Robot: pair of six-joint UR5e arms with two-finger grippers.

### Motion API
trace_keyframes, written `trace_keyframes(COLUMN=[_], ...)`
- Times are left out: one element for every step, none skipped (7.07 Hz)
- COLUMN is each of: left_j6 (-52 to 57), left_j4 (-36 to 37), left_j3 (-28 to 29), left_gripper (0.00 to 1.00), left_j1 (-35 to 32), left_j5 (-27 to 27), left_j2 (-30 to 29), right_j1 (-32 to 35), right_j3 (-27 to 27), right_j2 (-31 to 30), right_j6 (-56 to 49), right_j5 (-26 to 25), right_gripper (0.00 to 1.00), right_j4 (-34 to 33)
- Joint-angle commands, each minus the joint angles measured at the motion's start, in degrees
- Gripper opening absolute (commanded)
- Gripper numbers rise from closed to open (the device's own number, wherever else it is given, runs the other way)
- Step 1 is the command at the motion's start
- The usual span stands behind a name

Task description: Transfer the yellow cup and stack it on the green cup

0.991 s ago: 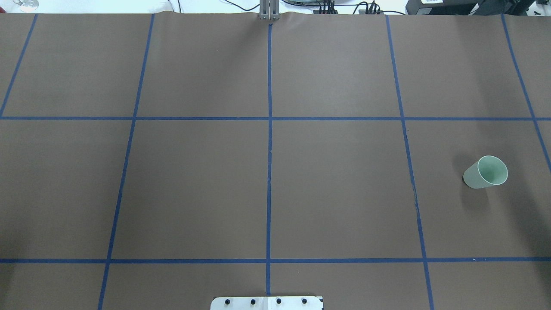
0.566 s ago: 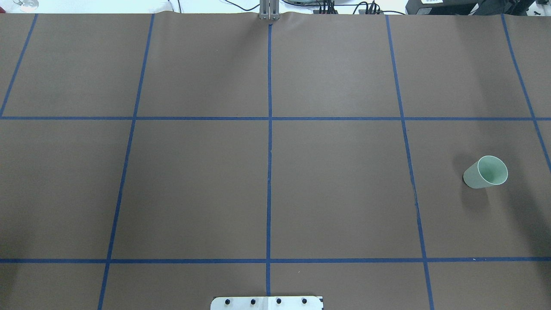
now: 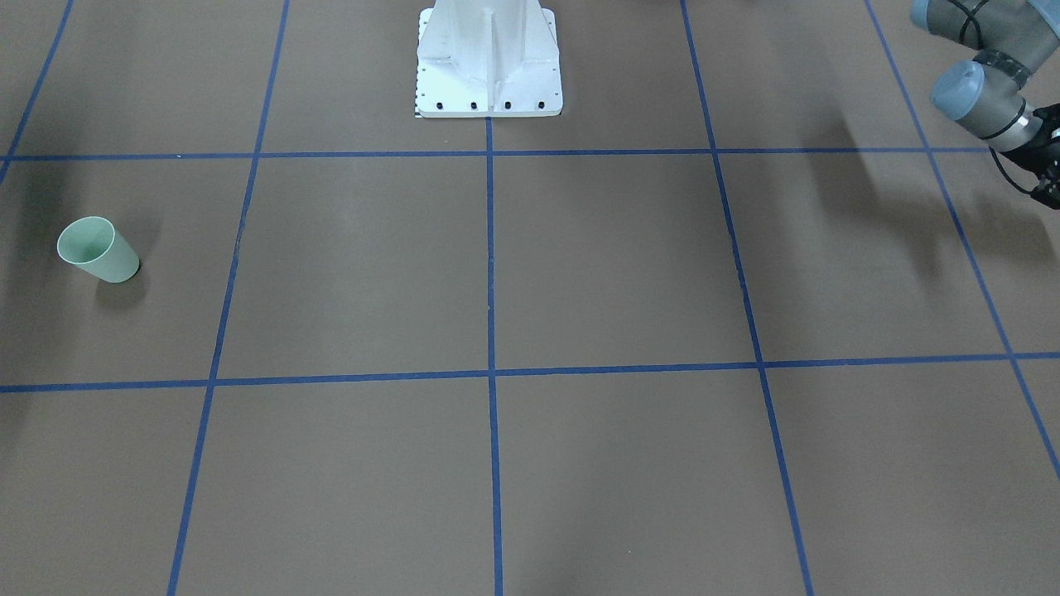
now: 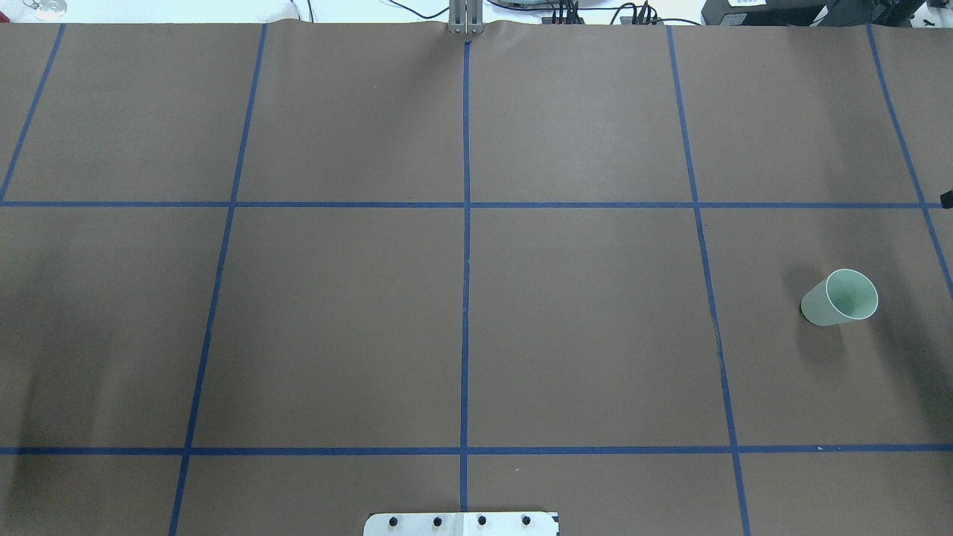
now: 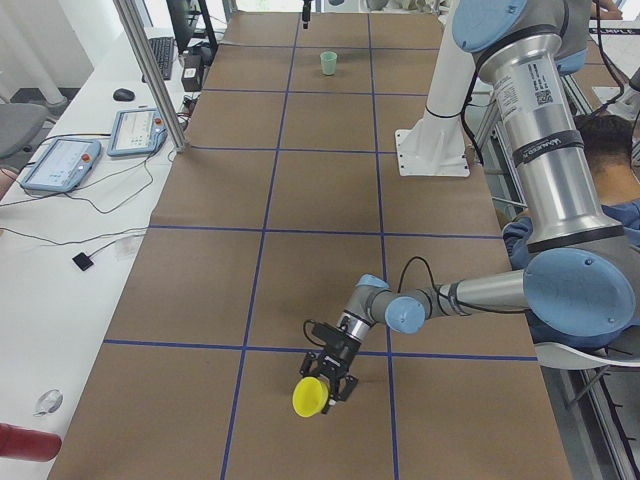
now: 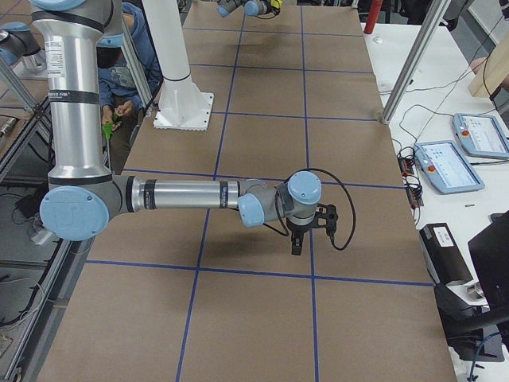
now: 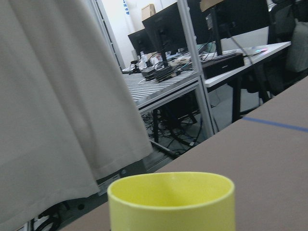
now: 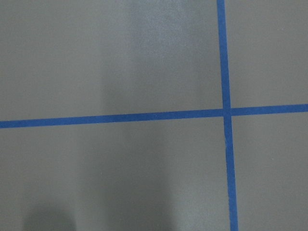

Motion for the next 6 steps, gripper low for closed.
trace_keyframes(left_j6=[24.47, 33.03, 40.34, 43.11, 43.48, 46.53], left_j4=[-14.60, -22.58, -34.49, -42.79, -46.09, -45.95], left_j3=[-0.59, -0.85, -0.16, 1.07, 2.82, 2.49], left_gripper=[0.00, 0.00, 0.00, 0.00, 0.00, 0.00], left_j1=[-3.44, -3.27, -3.18, -3.09, -2.83, -2.74], left_j5=[2.84, 1.20, -5.96, -15.86, -20.31, -21.31], left_j2=[-8.88, -13.19, -19.24, -20.34, -25.23, -31.11], right_j1=[-0.25, -0.25, -0.25, -0.25, -1.12, -3.66], right_j3=[-1.47, -0.08, 0.72, 3.25, 5.97, 8.52], right_j2=[3.86, 4.49, 5.02, 5.02, 4.94, 4.93], right_j6=[0.13, 0.13, 0.57, 4.66, 8.70, 13.53], right_j5=[0.11, 0.11, 0.11, 0.11, 0.20, 0.37], right_gripper=[1.00, 1.00, 1.00, 1.00, 1.00, 1.00], right_j4=[-0.07, 0.10, 0.10, 0.02, -0.07, -0.07])
